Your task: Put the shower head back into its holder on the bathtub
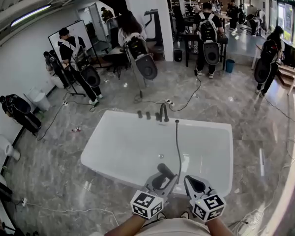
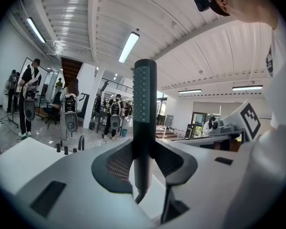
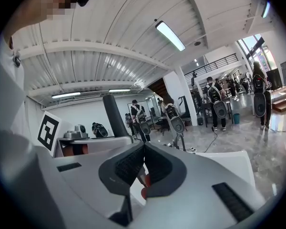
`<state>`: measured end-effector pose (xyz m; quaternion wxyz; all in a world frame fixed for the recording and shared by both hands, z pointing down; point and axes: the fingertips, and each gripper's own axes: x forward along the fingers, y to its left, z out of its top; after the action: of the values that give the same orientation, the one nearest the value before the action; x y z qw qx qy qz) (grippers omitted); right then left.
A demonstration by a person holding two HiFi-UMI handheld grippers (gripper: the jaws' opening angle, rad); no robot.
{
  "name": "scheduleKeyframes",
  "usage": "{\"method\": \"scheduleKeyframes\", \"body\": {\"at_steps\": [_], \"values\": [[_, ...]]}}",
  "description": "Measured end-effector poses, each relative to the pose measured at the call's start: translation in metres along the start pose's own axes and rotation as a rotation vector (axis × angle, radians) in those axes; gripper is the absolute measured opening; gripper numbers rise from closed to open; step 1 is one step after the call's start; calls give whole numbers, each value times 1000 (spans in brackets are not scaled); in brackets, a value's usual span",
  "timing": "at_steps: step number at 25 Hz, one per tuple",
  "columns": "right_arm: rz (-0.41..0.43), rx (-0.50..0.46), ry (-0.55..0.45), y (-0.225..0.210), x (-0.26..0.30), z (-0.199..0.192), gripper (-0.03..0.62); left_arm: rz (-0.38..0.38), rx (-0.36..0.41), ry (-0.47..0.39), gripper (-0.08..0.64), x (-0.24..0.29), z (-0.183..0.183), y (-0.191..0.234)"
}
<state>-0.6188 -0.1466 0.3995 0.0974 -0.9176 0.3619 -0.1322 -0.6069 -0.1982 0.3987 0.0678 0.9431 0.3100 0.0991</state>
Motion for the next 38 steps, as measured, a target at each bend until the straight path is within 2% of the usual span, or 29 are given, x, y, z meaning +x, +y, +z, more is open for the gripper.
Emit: {"method": "scheduleKeyframes", "body": {"at_steps": [18,31,38], "values": [[-35,42,-25,-13,-10,1,15,-21,25,23,132,9,1,-5],[-130,90,-85,-64,-57,4,15,-49,76,25,132,41,6,-39],[-204,115,-114,-99,-91,8,15,-59,67,54,132,65,0,-57]]}}
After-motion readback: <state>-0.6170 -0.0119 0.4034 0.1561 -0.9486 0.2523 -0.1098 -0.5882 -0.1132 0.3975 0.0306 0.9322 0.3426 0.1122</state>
